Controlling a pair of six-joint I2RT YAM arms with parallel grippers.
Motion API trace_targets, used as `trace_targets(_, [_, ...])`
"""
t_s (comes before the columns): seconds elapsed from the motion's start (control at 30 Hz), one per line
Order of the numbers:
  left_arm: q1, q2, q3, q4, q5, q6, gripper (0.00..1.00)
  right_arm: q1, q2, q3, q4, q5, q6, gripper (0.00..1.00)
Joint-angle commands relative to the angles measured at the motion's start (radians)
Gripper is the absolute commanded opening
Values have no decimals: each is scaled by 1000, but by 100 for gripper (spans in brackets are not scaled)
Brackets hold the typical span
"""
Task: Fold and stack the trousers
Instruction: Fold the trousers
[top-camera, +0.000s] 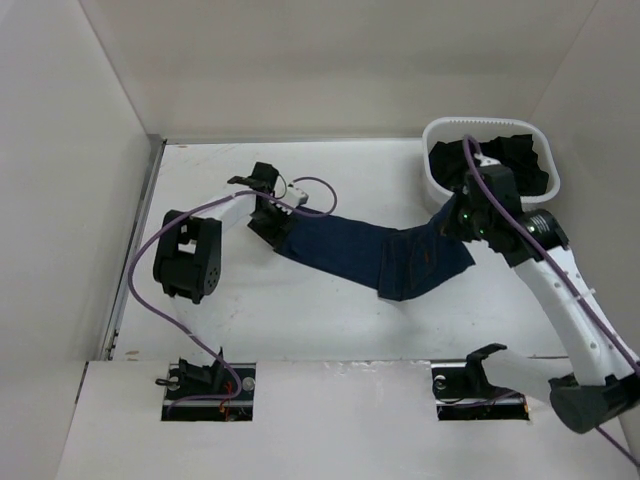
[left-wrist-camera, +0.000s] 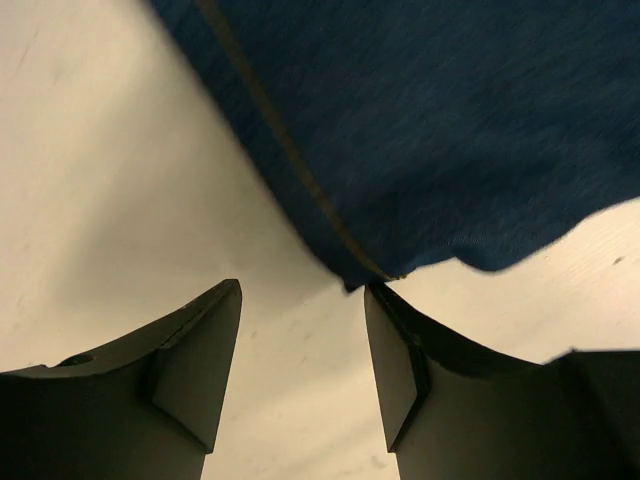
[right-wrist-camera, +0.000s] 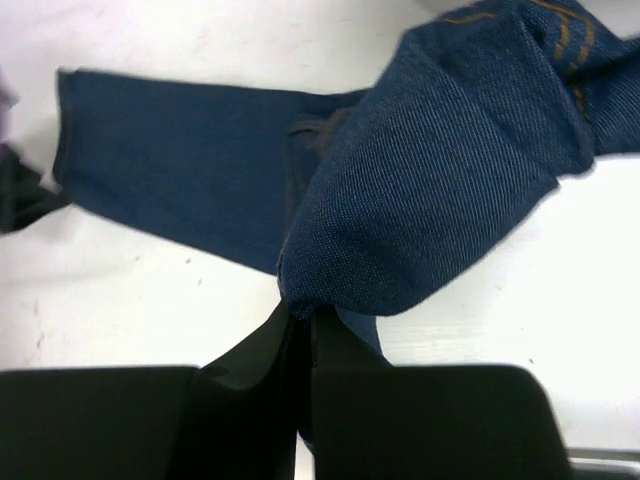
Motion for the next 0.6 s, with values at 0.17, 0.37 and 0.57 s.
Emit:
trace_targets(0.17, [20,23,126,118,110,-122,53,103,163,196,43,91,24,0])
trace_targets(0.37, [71,-40,123,0,112,-67,48,158,278,342,35,85,-12,0])
trace_targets(0.57, [98,-54,232,-73,135,-76,51,215,450,510,33,59,-52,0])
